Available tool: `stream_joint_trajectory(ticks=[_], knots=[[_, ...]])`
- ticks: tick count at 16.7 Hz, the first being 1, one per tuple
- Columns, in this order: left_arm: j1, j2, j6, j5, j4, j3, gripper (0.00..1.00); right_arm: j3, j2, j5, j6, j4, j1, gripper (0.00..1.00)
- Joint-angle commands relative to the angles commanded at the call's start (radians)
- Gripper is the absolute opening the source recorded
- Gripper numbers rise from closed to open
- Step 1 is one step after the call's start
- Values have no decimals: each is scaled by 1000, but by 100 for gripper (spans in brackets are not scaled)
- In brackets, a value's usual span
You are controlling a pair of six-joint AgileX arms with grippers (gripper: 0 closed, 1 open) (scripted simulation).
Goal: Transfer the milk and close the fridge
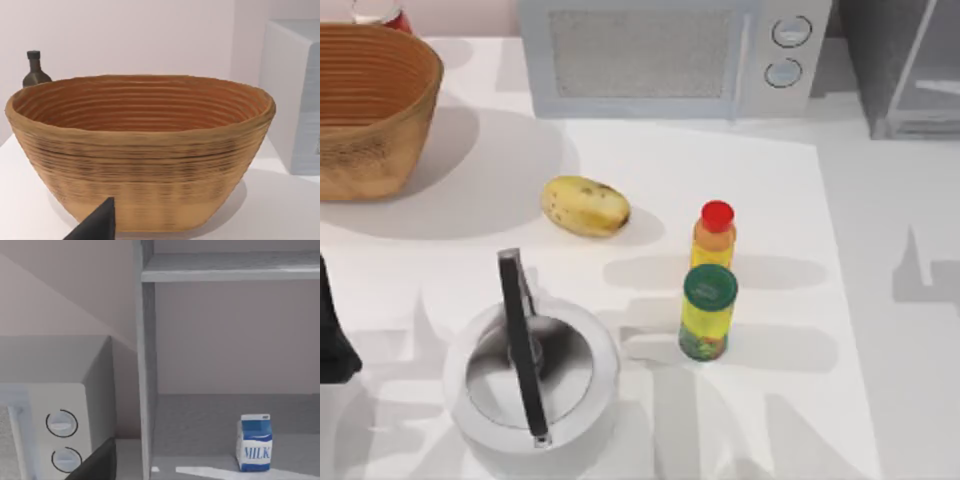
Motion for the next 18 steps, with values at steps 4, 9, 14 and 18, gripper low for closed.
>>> stream_joint_trajectory(ticks=[4,9,14,18], knots=[[0,0,0,0,0,0,100,-209,-303,34,-13,-85,32,100],[0,0,0,0,0,0,100,-362,-476,70,-31,-144,49,100],[0,0,0,0,0,0,100,-366,-477,71,-31,-144,47,100],[0,0,0,0,0,0,100,-313,-537,76,-29,-199,43,100]])
